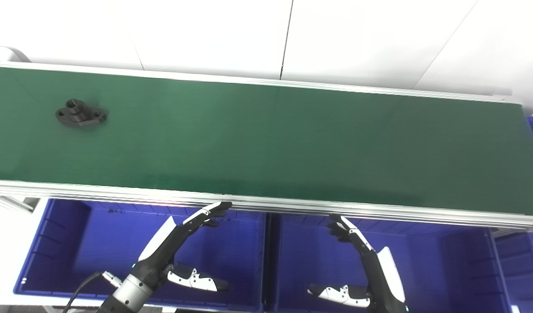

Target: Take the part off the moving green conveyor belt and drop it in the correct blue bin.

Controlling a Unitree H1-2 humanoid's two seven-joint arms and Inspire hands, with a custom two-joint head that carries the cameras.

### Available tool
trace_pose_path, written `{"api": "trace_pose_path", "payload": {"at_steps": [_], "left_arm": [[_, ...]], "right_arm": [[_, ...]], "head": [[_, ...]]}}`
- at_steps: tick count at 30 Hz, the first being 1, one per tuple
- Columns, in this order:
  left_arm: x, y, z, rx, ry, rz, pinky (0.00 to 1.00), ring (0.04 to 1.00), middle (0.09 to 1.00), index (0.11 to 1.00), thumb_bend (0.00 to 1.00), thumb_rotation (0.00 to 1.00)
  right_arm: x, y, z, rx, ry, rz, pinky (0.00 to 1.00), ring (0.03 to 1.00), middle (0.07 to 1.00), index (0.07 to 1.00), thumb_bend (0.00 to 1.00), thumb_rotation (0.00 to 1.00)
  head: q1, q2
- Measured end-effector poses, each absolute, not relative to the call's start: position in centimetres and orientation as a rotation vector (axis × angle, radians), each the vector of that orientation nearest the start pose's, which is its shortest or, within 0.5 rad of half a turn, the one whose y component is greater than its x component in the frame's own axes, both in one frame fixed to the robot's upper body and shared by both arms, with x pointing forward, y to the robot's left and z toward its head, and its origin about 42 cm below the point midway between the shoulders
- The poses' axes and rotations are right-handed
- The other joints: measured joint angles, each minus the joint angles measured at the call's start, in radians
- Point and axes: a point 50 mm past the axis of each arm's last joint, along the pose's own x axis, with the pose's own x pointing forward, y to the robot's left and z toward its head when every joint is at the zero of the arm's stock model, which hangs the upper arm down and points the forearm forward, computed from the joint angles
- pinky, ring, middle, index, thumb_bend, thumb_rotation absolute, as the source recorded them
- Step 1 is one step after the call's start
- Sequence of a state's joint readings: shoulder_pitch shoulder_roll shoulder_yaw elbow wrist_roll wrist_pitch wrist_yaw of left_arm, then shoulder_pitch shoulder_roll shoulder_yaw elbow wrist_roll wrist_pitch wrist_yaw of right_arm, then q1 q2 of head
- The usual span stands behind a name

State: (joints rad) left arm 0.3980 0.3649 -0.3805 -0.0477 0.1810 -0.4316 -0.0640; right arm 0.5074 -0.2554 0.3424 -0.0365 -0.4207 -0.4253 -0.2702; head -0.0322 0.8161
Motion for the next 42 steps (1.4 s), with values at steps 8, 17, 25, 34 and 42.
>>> {"api": "trace_pose_path", "payload": {"at_steps": [8, 17, 25, 34, 42], "left_arm": [[11.55, 22.56, 4.16, 0.343, -0.022, -0.532, 0.79, 0.862, 0.894, 0.876, 0.84, 0.25], [11.64, 22.48, 4.04, 0.339, -0.019, -0.526, 0.79, 0.863, 0.897, 0.876, 0.84, 0.27], [11.64, 22.5, 3.98, 0.319, -0.014, -0.516, 0.78, 0.858, 0.893, 0.874, 0.84, 0.27], [11.6, 22.62, 3.96, 0.319, -0.011, -0.513, 0.78, 0.866, 0.898, 0.875, 0.84, 0.27], [11.5, 22.68, 3.93, 0.319, -0.008, -0.513, 0.78, 0.862, 0.896, 0.873, 0.84, 0.27]], "right_arm": [[8.1, -22.07, 3.69, -0.47, -0.031, 0.223, 0.75, 0.777, 0.809, 0.874, 0.89, 0.43], [8.08, -22.21, 3.67, -0.469, -0.028, 0.225, 0.75, 0.794, 0.814, 0.878, 0.89, 0.43], [7.99, -22.27, 3.63, -0.474, -0.026, 0.222, 0.76, 0.787, 0.813, 0.88, 0.89, 0.46], [7.75, -22.22, 3.17, -0.474, -0.011, 0.221, 0.76, 0.783, 0.809, 0.872, 0.9, 0.45], [7.64, -22.01, 3.05, -0.472, -0.011, 0.224, 0.76, 0.788, 0.814, 0.879, 0.89, 0.46]], "head": [[0.011, -0.009], [0.014, -0.012], [0.017, -0.014], [0.017, -0.018], [0.02, -0.023]]}}
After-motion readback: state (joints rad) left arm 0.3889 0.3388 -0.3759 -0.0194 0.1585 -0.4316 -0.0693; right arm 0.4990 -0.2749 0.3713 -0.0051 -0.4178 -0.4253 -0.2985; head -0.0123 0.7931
